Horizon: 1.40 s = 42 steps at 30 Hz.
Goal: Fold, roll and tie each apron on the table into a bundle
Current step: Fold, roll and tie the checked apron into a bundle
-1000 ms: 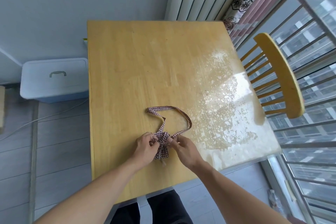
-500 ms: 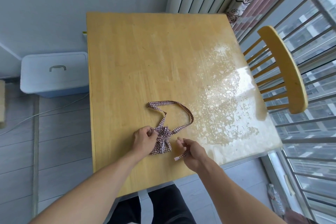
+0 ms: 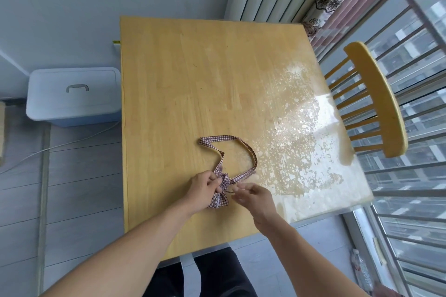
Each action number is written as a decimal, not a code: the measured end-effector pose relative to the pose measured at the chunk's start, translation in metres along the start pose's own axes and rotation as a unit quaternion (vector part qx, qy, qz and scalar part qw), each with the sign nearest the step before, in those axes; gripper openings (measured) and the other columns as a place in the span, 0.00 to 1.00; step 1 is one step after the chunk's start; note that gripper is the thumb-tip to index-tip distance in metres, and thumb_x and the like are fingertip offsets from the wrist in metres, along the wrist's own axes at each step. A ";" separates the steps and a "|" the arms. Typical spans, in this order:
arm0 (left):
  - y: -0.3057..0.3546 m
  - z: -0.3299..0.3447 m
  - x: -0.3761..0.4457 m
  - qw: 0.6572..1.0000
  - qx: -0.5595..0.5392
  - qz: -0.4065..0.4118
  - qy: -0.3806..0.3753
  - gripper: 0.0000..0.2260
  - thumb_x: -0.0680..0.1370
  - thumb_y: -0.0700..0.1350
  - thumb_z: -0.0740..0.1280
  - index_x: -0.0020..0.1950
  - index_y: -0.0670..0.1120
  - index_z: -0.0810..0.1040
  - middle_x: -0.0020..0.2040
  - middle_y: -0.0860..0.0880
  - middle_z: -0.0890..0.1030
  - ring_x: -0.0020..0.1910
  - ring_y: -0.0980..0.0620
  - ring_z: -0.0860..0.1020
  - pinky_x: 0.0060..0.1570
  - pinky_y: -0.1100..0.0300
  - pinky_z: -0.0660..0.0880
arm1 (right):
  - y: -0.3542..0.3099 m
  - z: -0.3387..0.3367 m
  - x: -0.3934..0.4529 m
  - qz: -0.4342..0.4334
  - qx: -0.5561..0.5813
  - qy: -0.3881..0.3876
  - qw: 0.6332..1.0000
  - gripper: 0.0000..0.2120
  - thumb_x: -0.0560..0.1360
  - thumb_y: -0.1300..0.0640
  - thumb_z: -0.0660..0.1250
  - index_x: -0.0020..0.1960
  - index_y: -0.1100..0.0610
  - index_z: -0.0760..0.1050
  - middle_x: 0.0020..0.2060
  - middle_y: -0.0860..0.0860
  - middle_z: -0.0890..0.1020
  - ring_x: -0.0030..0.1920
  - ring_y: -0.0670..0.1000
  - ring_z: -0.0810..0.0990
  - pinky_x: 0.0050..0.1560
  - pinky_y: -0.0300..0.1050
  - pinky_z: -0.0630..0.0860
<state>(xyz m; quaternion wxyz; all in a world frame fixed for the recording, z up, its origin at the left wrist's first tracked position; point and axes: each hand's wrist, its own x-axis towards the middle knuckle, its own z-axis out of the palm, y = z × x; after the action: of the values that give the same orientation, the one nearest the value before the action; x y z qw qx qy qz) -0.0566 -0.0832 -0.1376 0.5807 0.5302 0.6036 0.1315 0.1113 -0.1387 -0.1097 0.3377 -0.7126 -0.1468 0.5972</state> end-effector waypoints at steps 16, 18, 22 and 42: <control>-0.012 0.013 -0.008 0.998 -0.035 0.038 0.026 0.13 0.81 0.44 0.68 0.38 0.42 0.83 0.36 0.51 0.83 0.35 0.66 0.78 0.38 0.67 0.69 | -0.063 0.031 0.009 -0.282 -0.468 -0.099 0.832 0.18 0.78 0.68 0.64 0.58 0.49 0.80 0.56 0.42 0.83 0.56 0.44 0.80 0.56 0.49 0.80; -0.014 0.009 -0.005 0.998 -0.036 0.049 -0.002 0.13 0.82 0.45 0.67 0.41 0.42 0.84 0.39 0.50 0.84 0.39 0.63 0.79 0.41 0.65 0.72 | -0.055 0.018 0.014 -0.290 -0.593 -0.123 0.741 0.17 0.78 0.63 0.70 0.62 0.46 0.80 0.60 0.44 0.82 0.60 0.46 0.76 0.58 0.46 0.77; -0.016 0.003 -0.001 0.999 0.026 0.026 0.009 0.19 0.85 0.53 0.59 0.44 0.43 0.81 0.45 0.45 0.81 0.48 0.49 0.79 0.50 0.56 0.73 | -0.044 0.019 0.019 -0.319 -0.599 -0.105 0.727 0.15 0.74 0.49 0.76 0.60 0.47 0.83 0.53 0.47 0.85 0.54 0.50 0.76 0.52 0.45 0.75; -0.003 -0.002 -0.005 0.999 -0.020 0.027 -0.029 0.07 0.83 0.50 0.65 0.49 0.48 0.77 0.44 0.53 0.84 0.46 0.55 0.80 0.46 0.61 0.71 | -0.011 0.020 0.018 -0.309 -0.537 -0.052 0.783 0.06 0.79 0.54 0.71 0.53 0.52 0.86 0.46 0.49 0.80 0.49 0.51 0.76 0.51 0.44 0.74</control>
<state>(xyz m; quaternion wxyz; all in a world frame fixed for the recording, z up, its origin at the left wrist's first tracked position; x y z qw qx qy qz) -0.0605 -0.0873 -0.1368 0.6046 0.5386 0.5690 0.1434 0.0988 -0.1140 -0.1173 0.0587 -0.6630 -0.6733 0.3219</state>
